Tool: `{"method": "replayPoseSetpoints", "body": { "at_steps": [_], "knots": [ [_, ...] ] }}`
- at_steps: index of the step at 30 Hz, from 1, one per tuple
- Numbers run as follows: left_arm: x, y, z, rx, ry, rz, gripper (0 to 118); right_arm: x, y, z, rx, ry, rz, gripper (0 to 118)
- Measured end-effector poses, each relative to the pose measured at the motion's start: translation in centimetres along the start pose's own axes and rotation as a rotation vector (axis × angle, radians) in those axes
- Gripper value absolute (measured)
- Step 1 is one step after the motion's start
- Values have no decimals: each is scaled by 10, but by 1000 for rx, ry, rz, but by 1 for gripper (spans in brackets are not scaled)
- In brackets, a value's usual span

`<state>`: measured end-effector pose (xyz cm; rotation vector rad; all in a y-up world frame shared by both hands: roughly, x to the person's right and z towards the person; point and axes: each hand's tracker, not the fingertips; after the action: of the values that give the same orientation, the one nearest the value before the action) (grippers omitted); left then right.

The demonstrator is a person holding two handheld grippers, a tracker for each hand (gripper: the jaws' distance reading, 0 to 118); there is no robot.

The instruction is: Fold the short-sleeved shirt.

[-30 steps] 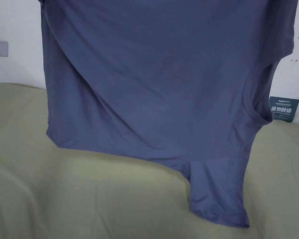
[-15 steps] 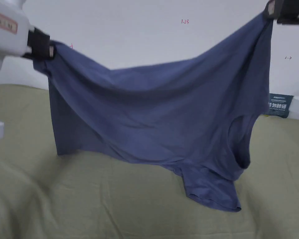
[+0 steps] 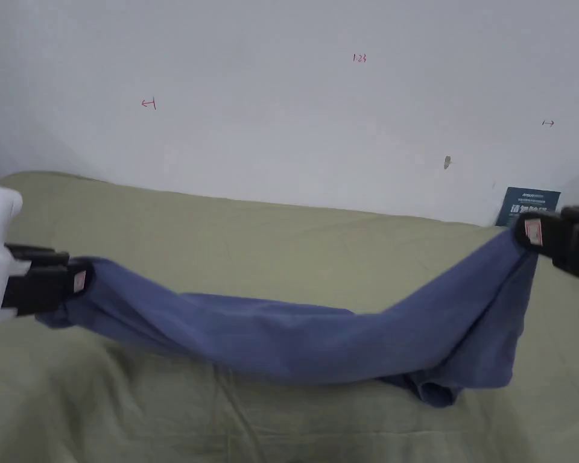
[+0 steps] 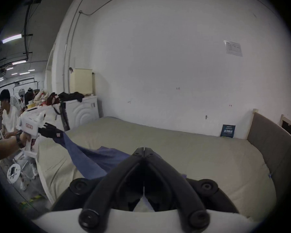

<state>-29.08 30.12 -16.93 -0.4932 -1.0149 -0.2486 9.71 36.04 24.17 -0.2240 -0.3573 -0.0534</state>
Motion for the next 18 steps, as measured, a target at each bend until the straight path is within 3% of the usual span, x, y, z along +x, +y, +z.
{"method": "replayPoseSetpoints", "body": {
  "at_steps": [13, 18],
  "knots": [
    [1, -112, 64, -98, -46, 58, 5, -37, -76, 96, -143, 2, -28, 0],
    [8, -144, 64, -142, -62, 66, 5, -47, -113, 104, -219, -15, -93, 0]
  ]
}}
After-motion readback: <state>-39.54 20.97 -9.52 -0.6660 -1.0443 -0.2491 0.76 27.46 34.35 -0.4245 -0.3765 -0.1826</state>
